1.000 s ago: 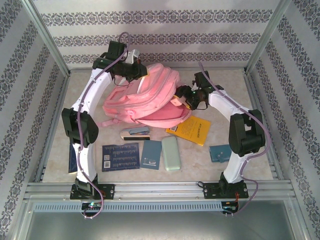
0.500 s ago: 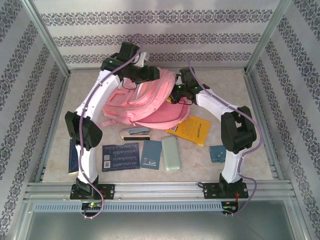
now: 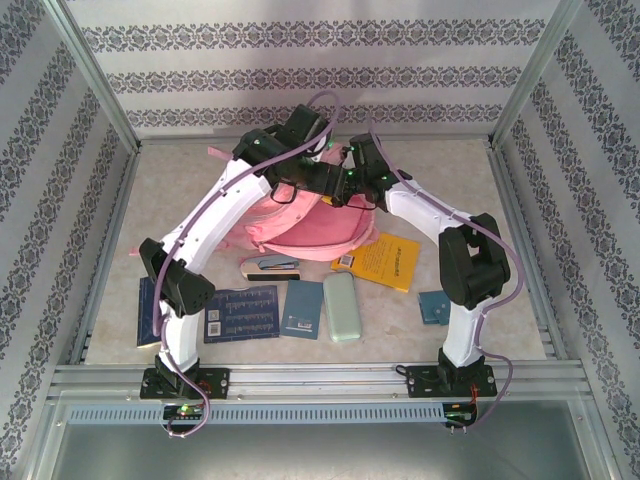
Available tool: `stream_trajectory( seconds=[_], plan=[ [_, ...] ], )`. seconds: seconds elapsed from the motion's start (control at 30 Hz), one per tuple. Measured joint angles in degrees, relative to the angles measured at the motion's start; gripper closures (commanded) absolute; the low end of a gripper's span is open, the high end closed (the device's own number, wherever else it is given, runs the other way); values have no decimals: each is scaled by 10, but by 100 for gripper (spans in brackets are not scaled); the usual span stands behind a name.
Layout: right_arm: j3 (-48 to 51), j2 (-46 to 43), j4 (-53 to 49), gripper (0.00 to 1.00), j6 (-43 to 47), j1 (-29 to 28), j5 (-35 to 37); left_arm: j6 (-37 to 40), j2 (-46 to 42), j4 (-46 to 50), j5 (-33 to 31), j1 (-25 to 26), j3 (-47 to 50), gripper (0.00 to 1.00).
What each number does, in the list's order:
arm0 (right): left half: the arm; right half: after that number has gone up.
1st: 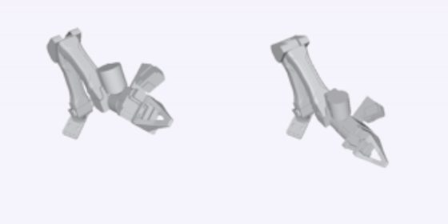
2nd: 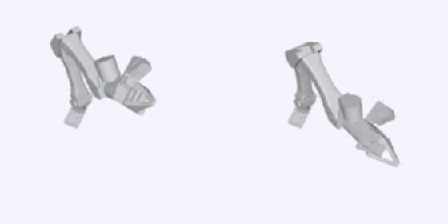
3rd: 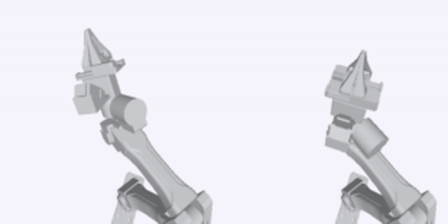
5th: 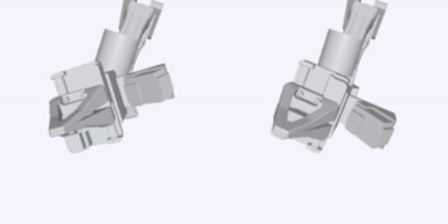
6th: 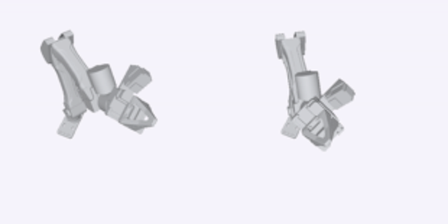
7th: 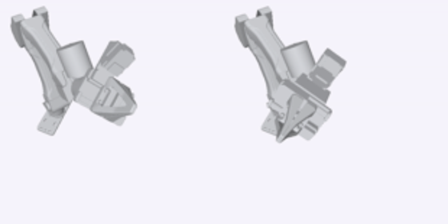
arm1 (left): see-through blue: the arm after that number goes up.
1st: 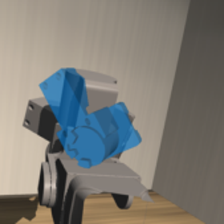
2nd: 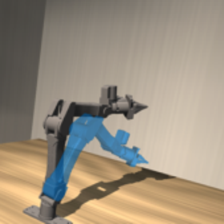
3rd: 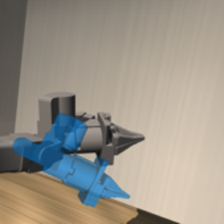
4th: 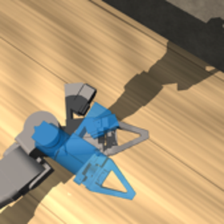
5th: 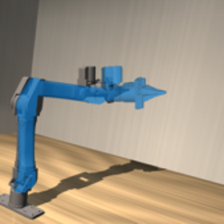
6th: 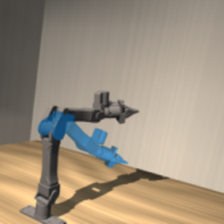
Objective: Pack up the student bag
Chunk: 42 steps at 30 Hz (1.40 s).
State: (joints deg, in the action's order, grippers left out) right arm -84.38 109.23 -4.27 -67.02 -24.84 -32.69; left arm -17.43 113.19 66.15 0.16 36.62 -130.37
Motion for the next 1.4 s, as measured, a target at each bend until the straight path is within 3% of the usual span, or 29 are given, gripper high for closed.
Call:
stream_trajectory(
  seconds=[0.2, 0.47, 0.53, 0.8, 1.0, 1.4],
  plan=[
    [0, 0, 12, 58, -10, -1, -6, 7, 26, 16, -94, 15, -42, 22],
    [0, 0, 15, 60, -21, -1, -13, 7, 54, 25, -117, 19, -45, 24],
    [0, 0, 15, 61, -21, -1, -13, 7, 54, 26, -120, 21, -45, 28],
    [3, 0, 16, 64, -23, 2, -12, 9, 54, 33, -149, 20, -46, 75],
    [11, 0, 17, 64, -23, 4, -12, 12, 54, 40, -153, 20, -50, 99],
    [23, -29, -18, 59, 53, 19, -10, 5, 54, 46, -111, 1, -67, 100]
  ],
)
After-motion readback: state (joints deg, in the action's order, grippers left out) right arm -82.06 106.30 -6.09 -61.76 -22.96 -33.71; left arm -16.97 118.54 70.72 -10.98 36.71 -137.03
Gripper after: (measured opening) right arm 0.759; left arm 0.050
